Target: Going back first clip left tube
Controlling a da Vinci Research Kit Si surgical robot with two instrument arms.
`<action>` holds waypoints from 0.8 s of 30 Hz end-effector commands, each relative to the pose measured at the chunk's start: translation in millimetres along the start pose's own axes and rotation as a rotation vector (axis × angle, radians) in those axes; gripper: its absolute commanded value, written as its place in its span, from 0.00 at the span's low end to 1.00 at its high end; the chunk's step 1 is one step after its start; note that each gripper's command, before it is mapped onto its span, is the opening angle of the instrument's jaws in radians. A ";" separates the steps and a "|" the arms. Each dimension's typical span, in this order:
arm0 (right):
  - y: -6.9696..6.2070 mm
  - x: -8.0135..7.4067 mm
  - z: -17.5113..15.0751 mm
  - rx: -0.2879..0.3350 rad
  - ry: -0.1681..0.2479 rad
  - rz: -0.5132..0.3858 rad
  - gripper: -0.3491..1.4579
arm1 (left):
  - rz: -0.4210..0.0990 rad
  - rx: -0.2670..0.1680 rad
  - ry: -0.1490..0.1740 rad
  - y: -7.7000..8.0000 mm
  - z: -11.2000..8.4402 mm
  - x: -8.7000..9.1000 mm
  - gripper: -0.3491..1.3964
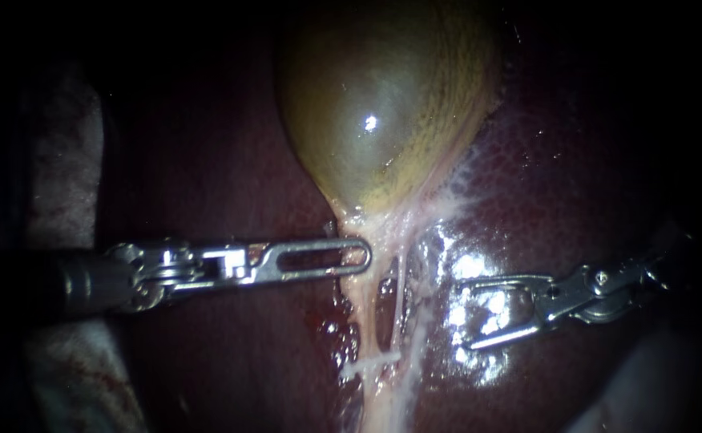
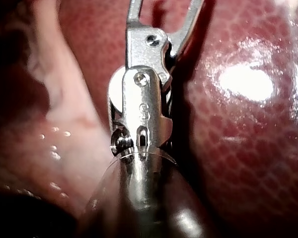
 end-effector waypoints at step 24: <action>0.0 -0.1 0.0 0.000 0.000 0.000 0.52 | 0.021 0.004 0.015 -2.4 2.7 -0.6 0.00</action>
